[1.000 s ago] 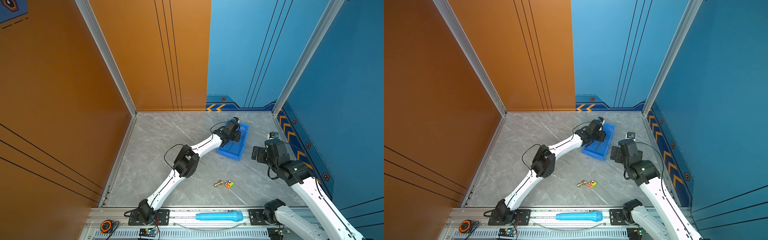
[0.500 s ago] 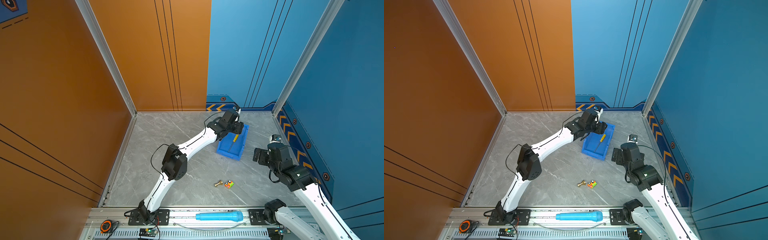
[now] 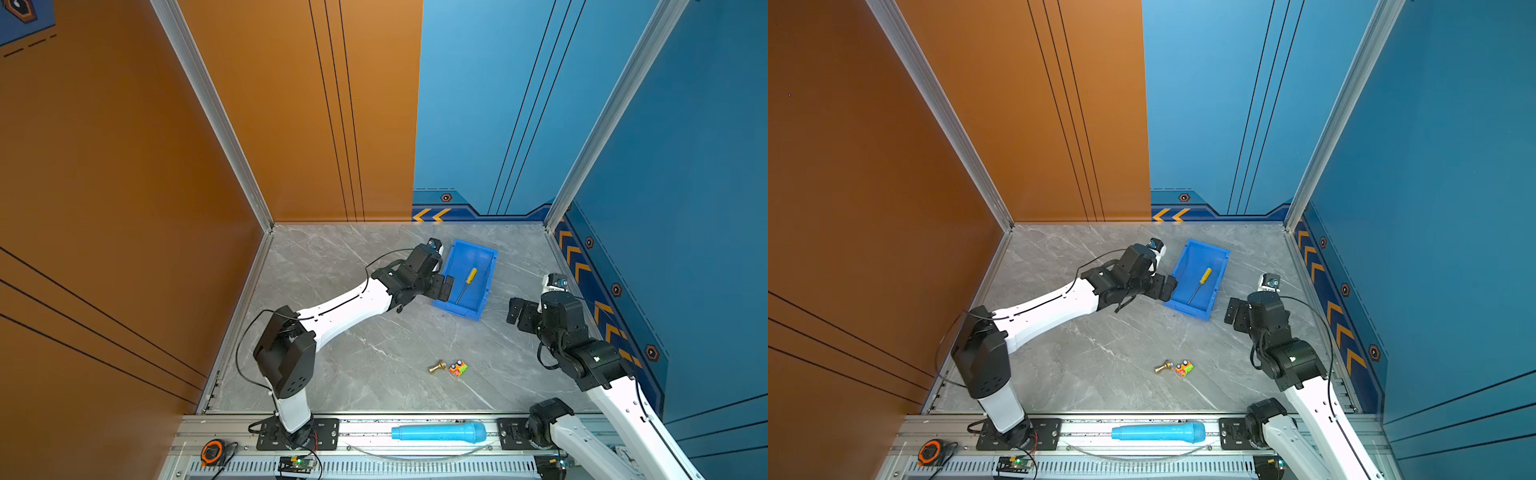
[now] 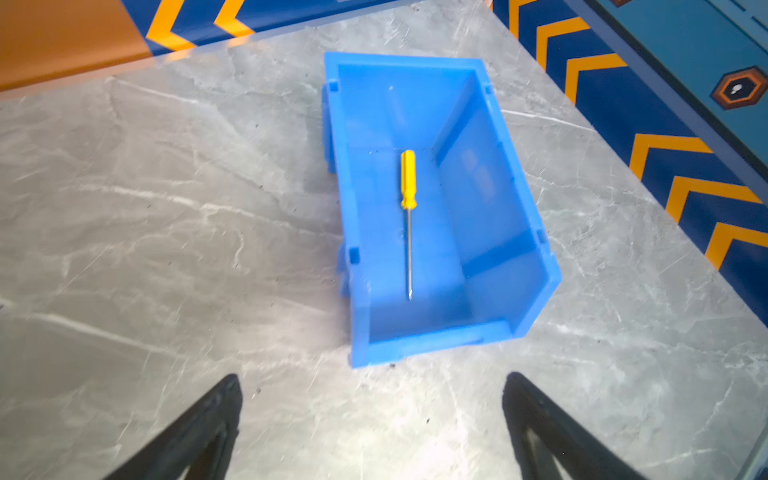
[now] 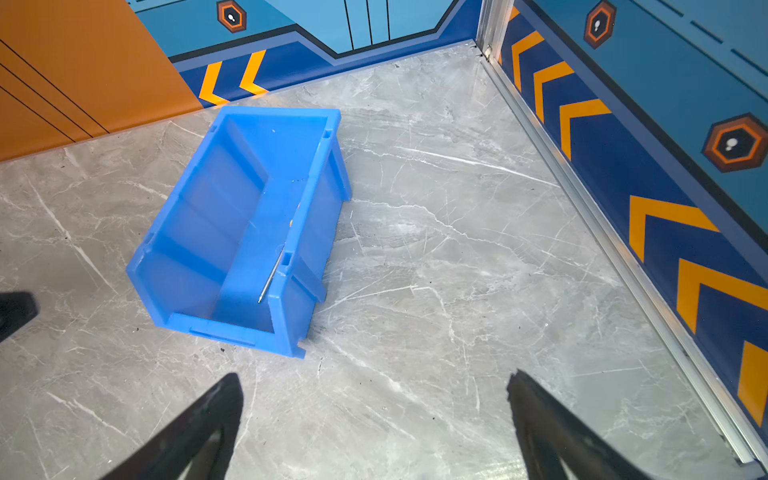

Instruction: Put the screwdriver in the bin

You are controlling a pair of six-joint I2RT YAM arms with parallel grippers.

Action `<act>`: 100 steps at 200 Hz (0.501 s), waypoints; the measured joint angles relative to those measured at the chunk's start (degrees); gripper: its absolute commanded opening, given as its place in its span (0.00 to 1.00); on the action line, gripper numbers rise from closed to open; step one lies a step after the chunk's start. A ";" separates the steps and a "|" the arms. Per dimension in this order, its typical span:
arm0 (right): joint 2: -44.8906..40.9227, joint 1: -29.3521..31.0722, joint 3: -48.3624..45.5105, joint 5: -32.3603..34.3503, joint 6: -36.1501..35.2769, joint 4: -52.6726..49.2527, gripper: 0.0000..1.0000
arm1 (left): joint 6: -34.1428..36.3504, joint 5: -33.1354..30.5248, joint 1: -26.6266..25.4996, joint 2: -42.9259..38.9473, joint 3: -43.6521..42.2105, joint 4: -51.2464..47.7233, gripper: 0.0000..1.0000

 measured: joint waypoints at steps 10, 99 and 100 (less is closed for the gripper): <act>0.00 -0.17 -0.02 0.00 0.02 0.31 1.00 | 0.20 -0.11 1.42 -3.80 -4.17 0.44 0.98; -0.90 -0.28 -3.48 2.03 1.29 3.41 1.00 | 2.10 3.39 15.04 -20.31 -28.79 6.47 0.98; -1.01 -0.28 -3.56 2.05 1.29 3.48 1.00 | 2.10 3.43 15.06 -20.35 -28.85 6.54 0.98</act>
